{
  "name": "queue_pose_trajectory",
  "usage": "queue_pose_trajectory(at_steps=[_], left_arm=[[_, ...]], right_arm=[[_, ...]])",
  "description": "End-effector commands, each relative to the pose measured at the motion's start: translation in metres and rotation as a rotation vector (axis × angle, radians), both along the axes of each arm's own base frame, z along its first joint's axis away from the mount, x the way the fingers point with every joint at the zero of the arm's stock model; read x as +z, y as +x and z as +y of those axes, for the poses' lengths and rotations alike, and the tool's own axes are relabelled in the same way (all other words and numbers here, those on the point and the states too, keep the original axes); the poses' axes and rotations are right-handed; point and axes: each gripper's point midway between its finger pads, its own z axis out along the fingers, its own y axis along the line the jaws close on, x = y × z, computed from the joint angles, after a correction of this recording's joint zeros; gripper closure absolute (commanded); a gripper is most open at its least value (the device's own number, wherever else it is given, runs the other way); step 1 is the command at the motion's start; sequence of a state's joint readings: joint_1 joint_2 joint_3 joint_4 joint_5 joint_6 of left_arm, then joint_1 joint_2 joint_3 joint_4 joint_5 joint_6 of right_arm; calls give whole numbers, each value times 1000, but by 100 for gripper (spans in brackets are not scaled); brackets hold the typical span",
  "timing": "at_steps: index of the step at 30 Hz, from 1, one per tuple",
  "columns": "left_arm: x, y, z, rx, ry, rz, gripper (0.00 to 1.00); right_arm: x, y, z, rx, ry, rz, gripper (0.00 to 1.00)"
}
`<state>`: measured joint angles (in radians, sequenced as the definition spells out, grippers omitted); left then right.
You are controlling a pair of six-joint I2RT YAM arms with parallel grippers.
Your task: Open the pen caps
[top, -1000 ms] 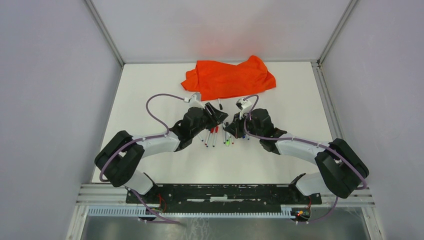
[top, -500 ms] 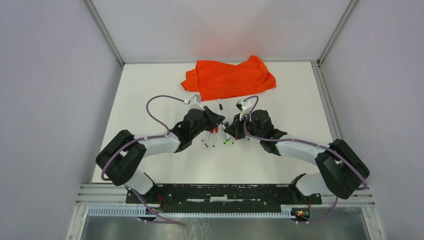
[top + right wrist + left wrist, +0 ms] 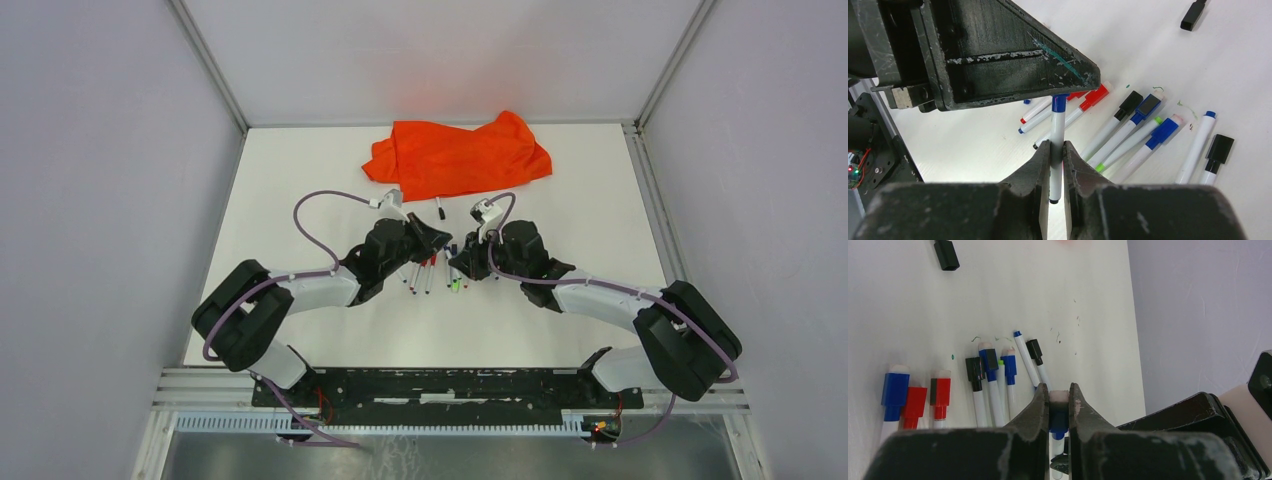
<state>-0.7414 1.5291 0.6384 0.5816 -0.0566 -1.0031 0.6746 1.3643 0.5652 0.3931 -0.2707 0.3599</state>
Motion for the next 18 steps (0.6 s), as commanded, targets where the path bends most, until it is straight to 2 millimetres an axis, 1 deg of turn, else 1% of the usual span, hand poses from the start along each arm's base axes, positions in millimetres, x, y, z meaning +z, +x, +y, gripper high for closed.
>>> queue_pose_trajectory(at_steps=[1, 7, 10, 18], left_arm=[[22, -1, -15, -58, -60, -57, 98], [23, 1, -17, -55, -78, -53, 98], [24, -2, -21, -77, -96, -43, 98], [27, -1, -26, -87, -121, -39, 98]], right_arm=[[16, 2, 12, 45, 20, -53, 82], [15, 4, 14, 55, 15, -55, 81], [14, 4, 16, 60, 16, -53, 80], [9, 5, 20, 78, 10, -43, 78]])
